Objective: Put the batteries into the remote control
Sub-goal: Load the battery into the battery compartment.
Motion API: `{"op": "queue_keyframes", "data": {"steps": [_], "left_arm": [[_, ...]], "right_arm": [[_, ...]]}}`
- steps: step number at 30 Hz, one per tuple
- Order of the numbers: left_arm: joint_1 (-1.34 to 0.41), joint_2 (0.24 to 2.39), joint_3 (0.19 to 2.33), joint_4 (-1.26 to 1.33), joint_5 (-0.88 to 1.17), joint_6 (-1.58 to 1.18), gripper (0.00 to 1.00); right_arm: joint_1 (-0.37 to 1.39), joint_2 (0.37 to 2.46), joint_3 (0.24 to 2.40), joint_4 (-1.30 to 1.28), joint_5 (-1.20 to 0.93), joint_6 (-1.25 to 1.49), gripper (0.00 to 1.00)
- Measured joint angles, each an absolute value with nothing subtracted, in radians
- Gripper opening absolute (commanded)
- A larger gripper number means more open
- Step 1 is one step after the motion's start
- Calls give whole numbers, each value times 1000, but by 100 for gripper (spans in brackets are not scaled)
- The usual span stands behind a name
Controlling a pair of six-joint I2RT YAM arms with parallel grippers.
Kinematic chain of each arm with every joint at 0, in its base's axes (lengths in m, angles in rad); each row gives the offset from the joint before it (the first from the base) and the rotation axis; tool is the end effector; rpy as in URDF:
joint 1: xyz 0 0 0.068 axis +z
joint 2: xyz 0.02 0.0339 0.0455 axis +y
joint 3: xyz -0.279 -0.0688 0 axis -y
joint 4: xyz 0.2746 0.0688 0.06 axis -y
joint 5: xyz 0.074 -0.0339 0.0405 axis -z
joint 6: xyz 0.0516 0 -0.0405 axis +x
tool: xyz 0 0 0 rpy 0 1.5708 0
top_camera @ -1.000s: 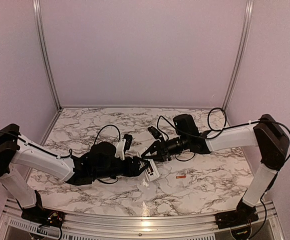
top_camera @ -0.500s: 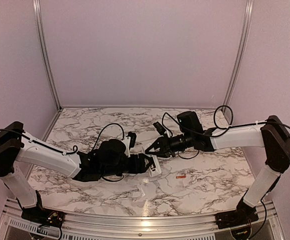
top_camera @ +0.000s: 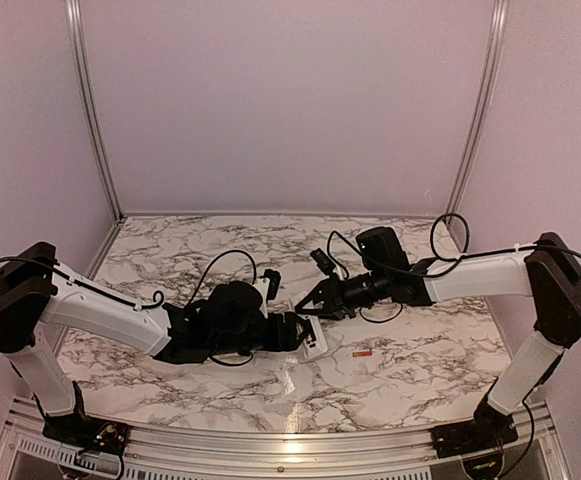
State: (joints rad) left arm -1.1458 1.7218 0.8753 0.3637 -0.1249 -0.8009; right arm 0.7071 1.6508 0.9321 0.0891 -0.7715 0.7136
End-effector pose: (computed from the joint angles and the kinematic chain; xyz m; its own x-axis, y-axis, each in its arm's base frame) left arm 0.1707 -0.3615 0.1653 -0.7496 -0.0715 -0.6580 0.4601 0.6584 -0.5957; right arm 0.2641 0.2730 0.1906 -0.9237 -0.1721 -0.3423 -0.3830 0.3856 0.8394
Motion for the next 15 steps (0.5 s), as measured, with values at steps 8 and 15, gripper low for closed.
{"op": "queue_keyframes", "data": {"steps": [8,15], "left_arm": [[-1148,1728,883,355,-109,-802,68],[-1147,1732,887,370,-66,-809,74]], "right_arm": [[707,1643,932,66,-762,697,0],[707,1599,915,50,-740,676,0]]}}
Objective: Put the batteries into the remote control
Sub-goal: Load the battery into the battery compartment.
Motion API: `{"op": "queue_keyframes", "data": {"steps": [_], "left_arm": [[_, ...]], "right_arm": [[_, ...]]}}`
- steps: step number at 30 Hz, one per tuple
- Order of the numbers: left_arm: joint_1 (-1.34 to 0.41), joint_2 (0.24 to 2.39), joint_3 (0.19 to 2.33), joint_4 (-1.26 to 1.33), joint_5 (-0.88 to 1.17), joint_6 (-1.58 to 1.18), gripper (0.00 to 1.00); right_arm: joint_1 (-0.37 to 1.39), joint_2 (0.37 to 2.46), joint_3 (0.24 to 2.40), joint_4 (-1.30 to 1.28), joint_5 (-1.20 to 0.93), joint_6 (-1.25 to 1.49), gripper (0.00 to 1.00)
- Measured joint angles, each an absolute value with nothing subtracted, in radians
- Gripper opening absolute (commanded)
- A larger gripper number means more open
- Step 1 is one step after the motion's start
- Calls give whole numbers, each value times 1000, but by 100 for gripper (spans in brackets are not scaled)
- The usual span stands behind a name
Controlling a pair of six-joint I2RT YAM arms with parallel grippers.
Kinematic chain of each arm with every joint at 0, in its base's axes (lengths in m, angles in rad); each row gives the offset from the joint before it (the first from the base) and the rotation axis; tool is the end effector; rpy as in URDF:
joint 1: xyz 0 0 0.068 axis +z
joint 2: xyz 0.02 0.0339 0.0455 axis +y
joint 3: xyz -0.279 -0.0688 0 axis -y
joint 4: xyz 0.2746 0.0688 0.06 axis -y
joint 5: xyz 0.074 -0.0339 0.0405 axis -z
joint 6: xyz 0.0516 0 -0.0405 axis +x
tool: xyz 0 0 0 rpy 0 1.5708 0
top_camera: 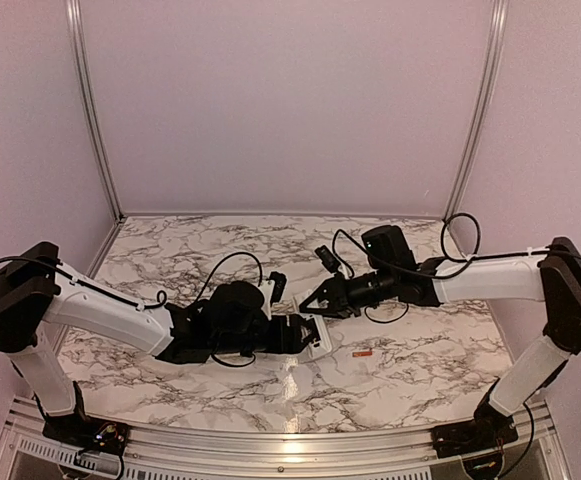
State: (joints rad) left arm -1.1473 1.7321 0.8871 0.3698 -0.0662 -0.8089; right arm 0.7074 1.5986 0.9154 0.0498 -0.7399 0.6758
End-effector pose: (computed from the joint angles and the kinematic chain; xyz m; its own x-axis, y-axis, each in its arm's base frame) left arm 0.1689 -0.3665 0.1659 -0.7705 -0.0476 -0.6357 0.4752 0.6219 -0.6225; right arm 0.2578 0.2662 0.1992 -0.9096 -0.1699 -0.3792 -0.4153 0.4030 0.8155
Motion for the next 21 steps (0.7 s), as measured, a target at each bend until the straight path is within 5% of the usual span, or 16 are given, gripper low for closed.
{"op": "queue_keyframes", "data": {"steps": [14,21], "left_arm": [[-1159,1748,904,408,-38,-918,47],[-1151,1754,903,402,-41,-861,95]], "right_arm": [[712,1522,891,58,-647,641,0],[704,1520,877,73,-661,643,0]]}}
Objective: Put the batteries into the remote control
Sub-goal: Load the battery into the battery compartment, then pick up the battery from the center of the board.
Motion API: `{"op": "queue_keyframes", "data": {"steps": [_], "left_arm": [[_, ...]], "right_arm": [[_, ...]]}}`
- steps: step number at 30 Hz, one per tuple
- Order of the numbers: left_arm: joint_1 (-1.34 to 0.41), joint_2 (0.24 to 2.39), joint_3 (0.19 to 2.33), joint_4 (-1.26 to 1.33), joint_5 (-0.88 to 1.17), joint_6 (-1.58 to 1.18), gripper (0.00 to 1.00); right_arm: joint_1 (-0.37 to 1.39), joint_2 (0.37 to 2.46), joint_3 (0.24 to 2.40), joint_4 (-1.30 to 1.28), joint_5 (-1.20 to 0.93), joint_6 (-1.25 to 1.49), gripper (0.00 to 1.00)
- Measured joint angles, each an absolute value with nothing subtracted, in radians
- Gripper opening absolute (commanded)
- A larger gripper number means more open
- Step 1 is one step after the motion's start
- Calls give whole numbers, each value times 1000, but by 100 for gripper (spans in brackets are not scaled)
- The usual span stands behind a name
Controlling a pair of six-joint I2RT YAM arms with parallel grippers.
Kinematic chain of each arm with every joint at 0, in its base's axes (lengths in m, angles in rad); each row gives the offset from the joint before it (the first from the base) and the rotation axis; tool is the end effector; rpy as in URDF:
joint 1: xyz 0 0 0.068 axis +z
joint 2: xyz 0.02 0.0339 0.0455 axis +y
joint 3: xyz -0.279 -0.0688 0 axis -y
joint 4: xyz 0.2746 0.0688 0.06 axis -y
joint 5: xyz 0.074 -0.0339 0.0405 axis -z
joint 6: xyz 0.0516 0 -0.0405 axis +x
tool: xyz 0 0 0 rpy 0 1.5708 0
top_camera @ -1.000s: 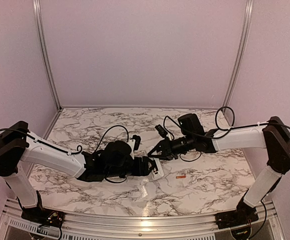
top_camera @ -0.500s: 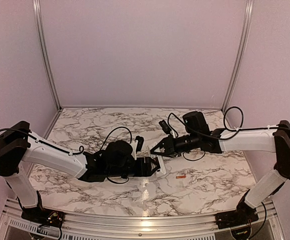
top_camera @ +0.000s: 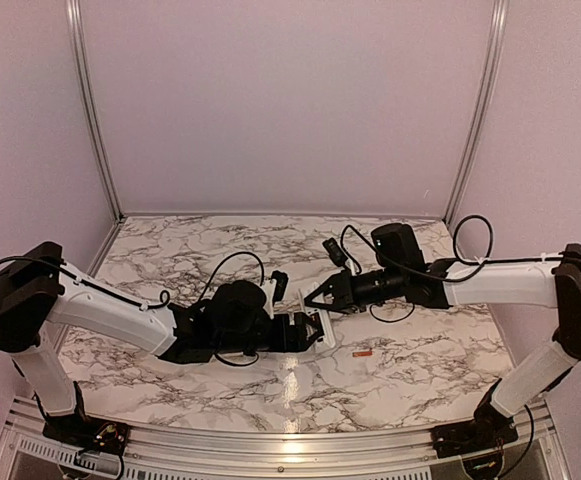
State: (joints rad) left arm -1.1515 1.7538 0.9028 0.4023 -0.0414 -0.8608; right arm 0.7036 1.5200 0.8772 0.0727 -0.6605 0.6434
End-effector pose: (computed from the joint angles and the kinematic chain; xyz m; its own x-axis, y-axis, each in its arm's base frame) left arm 0.1689 -0.3737 0.1664 -0.7957 -0.0760 -0.6009 0.4510 0.5878 -0.6716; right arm 0.2526 0.2559 0.2136 -0.8720 -0.1186 -0.4749 -0.4769 0.4239 0.7700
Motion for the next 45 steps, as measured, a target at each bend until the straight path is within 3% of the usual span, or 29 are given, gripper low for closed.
{"op": "queue_keyframes", "data": {"steps": [2,8,13,25,29,40,45], "left_arm": [[-1146,1750,899,398,-43,-807,99],[-1155,1665,899,380,-18,-542,99],[-1159,1696,1038,270,19,-314,96],[-1178,2053,1365,10,131,35,72],[-1185,2144,1488,-82,131,111,69],[-1185,2316,1733,-186,96,204,54],[-1186,2410,1839,-239,78,216,38]], "right_arm": [[686,1514,866,76,-673,646,0],[551,1465,811,105,-691,643,0],[411,1392,735,120,-711,634,0],[138,1201,615,121,-830,590,0],[82,1157,574,144,-873,595,0],[67,1112,545,172,-900,616,0],[60,1110,545,171,-892,612,0]]}}
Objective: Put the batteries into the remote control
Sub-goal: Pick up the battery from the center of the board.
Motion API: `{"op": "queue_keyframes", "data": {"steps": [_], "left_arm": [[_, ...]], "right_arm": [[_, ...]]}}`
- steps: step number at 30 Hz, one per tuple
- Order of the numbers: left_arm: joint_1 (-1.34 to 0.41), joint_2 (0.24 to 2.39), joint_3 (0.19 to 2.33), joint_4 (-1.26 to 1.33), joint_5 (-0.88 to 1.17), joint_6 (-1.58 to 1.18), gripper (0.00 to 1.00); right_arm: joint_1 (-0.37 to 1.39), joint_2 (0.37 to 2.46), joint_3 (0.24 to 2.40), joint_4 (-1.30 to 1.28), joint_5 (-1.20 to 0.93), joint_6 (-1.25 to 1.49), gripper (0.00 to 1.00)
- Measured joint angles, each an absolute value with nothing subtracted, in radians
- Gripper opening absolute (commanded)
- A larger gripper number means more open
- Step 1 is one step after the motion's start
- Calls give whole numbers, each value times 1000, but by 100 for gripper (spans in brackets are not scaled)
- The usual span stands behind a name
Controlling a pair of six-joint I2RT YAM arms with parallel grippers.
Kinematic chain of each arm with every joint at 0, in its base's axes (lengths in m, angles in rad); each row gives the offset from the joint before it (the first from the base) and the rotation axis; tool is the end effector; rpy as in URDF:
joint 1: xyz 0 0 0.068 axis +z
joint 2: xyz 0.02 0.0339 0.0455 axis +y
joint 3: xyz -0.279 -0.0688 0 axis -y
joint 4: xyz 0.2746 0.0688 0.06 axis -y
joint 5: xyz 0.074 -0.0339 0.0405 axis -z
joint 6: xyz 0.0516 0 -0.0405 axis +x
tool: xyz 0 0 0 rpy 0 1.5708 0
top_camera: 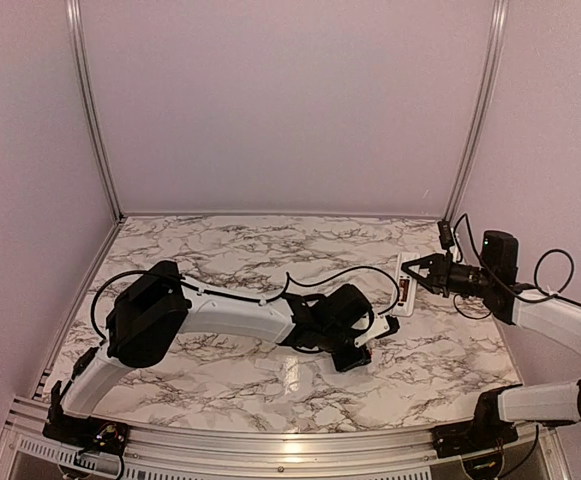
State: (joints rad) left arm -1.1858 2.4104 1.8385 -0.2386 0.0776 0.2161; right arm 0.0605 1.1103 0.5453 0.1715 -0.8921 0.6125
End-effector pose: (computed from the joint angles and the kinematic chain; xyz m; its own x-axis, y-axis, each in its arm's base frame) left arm 0.2132 -0.5367 0.1107 -0.0634 0.7256 -0.6852 0.9805 0.1734 0.0929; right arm 0.2554 0.0557 0.2263 -0.7475 0.3163 -0.5841 -0.3982 0.4905 0.7752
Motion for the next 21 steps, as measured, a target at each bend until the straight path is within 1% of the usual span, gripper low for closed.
{"op": "queue_keyframes", "data": {"steps": [6,9,12,14,16,21], "left_arm": [[-1184,2433,1869,-268,58,223,12],[-1183,2429,1858,-264,51,217,1],[-1182,2394,1795,-235,50,219,0],[-1181,2340,1703,-204,49,215,0],[-1180,2265,1585,-176,53,214,0],[-1180,1971,1160,49,96,216,0]], "right_arm": [[58,1110,546,163,-894,608,0],[57,1110,547,160,-897,605,0],[57,1113,547,159,-910,601,0],[57,1118,547,159,-919,599,0],[57,1127,547,159,-930,595,0],[57,1140,547,166,-952,595,0]]}}
